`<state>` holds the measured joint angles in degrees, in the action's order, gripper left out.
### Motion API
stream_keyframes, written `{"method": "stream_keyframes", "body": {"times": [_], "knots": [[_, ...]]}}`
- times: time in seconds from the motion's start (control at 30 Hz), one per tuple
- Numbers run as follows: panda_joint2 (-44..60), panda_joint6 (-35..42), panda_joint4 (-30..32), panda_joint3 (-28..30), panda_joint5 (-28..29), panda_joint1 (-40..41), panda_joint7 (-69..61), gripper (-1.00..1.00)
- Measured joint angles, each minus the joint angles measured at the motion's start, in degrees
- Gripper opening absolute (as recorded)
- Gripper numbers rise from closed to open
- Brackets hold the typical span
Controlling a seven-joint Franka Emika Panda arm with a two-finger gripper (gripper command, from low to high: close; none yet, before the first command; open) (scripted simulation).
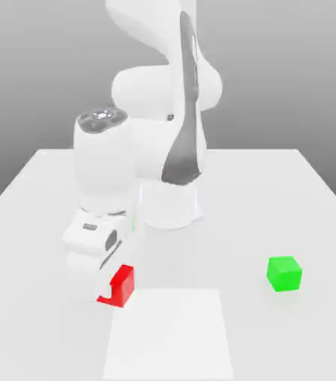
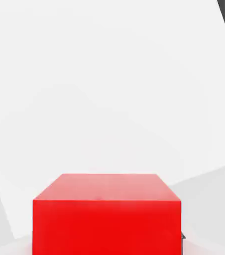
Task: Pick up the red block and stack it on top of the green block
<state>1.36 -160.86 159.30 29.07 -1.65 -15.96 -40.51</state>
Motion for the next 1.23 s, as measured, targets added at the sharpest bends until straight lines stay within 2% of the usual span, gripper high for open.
{"method": "stream_keyframes", "body": {"times": [0.07,0.17,0.27,0.4,0.87,1.1,1.13,1.23], "knots": [[-1.1,0.9,0.5,-0.1,1.1,0.3,1.4,-1.00],[-2.1,1.8,1.1,-4.6,0.3,2.9,5.0,-1.00],[-3.1,2.7,1.5,-9.6,-0.9,-5.2,9.4,-1.00],[-4.8,3.8,2.2,-12.7,-1.5,-10.5,16.1,-1.00],[-11.7,7.6,4.5,-29.4,0.5,-23.3,42.4,-1.00],[-0.5,-3.4,4.2,-30.8,1.5,-24.4,45.3,-1.00],[1.3,-5.1,4.1,-30.7,1.9,-24.3,45.6,1.00],[1.3,-5.1,4.1,-30.7,1.9,-24.3,45.6,1.00]]}}
